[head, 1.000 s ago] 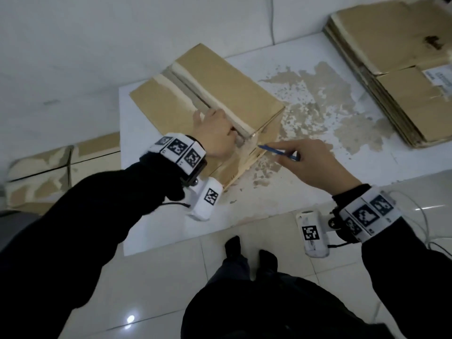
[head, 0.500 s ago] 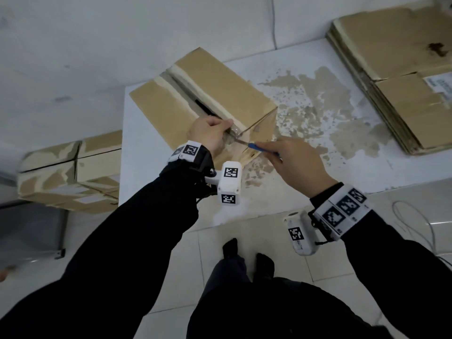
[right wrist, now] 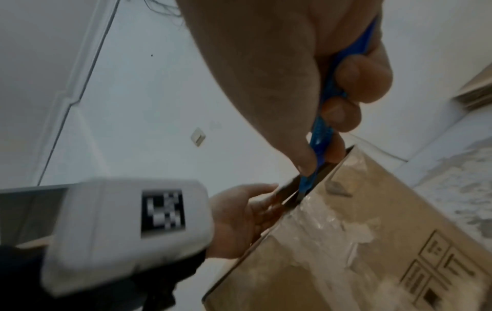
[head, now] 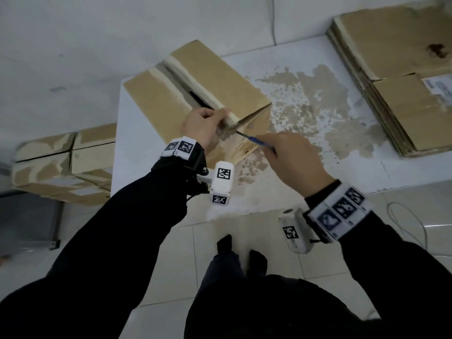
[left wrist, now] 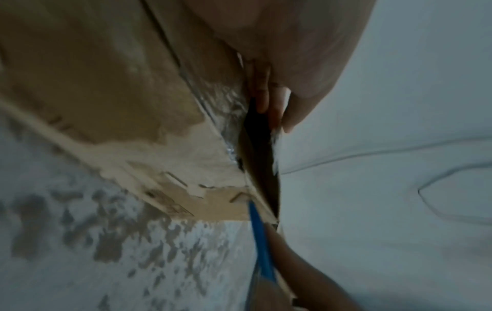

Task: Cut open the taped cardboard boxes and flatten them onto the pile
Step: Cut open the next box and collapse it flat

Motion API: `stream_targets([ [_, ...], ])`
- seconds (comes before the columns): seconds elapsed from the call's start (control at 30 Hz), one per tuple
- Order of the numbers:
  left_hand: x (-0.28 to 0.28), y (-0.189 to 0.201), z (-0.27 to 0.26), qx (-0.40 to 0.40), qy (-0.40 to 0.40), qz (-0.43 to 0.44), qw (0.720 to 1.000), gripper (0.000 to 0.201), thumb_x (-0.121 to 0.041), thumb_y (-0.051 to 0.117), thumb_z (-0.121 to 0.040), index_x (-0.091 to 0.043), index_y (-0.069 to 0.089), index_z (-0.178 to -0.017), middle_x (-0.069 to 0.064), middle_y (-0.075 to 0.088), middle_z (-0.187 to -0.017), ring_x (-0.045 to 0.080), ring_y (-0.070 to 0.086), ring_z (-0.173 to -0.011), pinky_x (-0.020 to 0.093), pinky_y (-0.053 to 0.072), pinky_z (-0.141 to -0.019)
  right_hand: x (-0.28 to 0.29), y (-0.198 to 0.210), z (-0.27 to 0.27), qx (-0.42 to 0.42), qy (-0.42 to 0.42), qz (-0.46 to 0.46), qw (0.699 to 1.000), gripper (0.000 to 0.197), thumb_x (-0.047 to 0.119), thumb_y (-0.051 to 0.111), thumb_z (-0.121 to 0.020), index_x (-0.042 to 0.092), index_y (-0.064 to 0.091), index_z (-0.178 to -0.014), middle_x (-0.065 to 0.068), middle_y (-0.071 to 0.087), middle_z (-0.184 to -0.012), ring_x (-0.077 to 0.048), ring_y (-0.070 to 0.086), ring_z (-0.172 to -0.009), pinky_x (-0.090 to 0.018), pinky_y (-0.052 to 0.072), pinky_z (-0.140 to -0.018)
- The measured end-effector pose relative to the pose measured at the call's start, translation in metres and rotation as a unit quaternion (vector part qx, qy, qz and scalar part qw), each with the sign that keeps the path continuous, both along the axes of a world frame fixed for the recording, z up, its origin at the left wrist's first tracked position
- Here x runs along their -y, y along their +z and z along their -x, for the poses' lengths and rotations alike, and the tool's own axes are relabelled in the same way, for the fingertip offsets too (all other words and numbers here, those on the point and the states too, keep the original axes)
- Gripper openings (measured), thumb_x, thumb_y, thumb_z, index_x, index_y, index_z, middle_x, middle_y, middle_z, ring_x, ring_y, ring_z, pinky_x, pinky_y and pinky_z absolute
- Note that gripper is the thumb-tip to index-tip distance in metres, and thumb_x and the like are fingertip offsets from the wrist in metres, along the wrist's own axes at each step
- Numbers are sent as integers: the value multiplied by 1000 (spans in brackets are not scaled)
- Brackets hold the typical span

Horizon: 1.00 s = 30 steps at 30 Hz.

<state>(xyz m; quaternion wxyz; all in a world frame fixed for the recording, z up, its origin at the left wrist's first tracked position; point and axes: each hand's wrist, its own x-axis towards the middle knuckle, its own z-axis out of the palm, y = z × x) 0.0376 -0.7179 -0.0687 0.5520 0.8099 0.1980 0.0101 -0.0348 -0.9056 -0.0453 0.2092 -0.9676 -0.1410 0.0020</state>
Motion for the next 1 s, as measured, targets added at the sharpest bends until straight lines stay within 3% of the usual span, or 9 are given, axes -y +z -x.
stream_targets([
  [0.13, -2, 17, 0, 3, -73, -142, 987, 35, -47, 74, -71, -23, 53, -58, -6, 62, -62, 23, 63, -74, 46, 49, -86, 32, 9, 2, -36, -27, -154, 987, 33, 28, 53, -95, 20, 57, -127, -2, 58, -77, -15, 50, -62, -24, 40, -59],
  [0.23, -24, 34, 2, -8, -179, -214, 960, 32, -32, 73, -82, -18, 48, -67, -3, 58, -65, 14, 56, -64, 28, 44, -66, 50, 8, -18, 7, -82, -208, 975, 28, 24, 51, -97, 14, 59, -121, -4, 60, -83, -11, 51, -61, -10, 38, -56],
  [0.3, -46, 51, 4, -46, -258, -230, 937, 27, -21, 71, -85, -14, 50, -69, 0, 57, -65, 5, 55, -55, 23, 42, -58, 58, 6, -34, -8, -129, -264, 956, 22, 23, 47, -99, 14, 60, -114, -11, 65, -86, -23, 58, -67, -27, 52, -63],
  [0.37, -75, 67, -1, -98, -326, -330, 881, 22, -18, 70, -85, -13, 52, -72, 3, 57, -70, 5, 55, -60, 24, 40, -64, 63, 5, -46, -18, -146, -277, 949, 20, 22, 45, -99, 14, 60, -109, -15, 64, -86, -31, 59, -73, -37, 55, -69],
  [0.43, -107, 80, -10, -156, -346, -474, 795, 15, -22, 66, -88, -14, 54, -83, 6, 60, -86, 19, 54, -80, 28, 39, -72, 61, 5, -52, -9, -124, -219, 968, 24, 22, 42, -100, 8, 60, -107, -9, 54, -71, -23, 48, -61, -15, 42, -57],
  [0.57, -147, 79, -19, -185, -274, -634, 699, 21, -35, 47, -97, -18, 58, -99, 9, 64, -110, 28, 58, -101, 36, 37, -96, 32, 4, -67, -37, -80, -234, 968, 26, 22, 36, -102, 6, 56, -109, 4, 40, -63, -11, 35, -52, -17, 26, -46],
  [0.73, -109, 54, -16, -101, -252, -478, 835, 50, -32, 51, -95, -12, 42, -139, 19, 45, -136, 37, 46, -124, 45, 38, -102, -14, -13, -85, -139, -105, -314, 933, 25, 25, 31, -103, 8, 48, -106, -3, 46, -74, -17, 44, -60, -35, 40, -56],
  [0.83, -58, 44, -7, -25, -283, -422, 861, 59, -40, 48, -95, -14, 34, -146, 16, 40, -144, 33, 38, -131, 45, 33, -108, -23, -23, -73, -191, -128, -360, 904, 23, 26, 32, -102, 7, 45, -102, -14, 56, -96, -27, 57, -86, -51, 48, -83],
  [1.0, -7, 24, 13, 9, -263, -437, 860, 41, -40, 40, -97, -16, 51, -128, 8, 49, -124, 27, 44, -117, 39, 36, -97, -9, -24, -25, -324, -107, -450, 825, 18, 22, 33, -103, 10, 41, -113, -10, 65, -97, -27, 68, -80, -37, 58, -73],
])
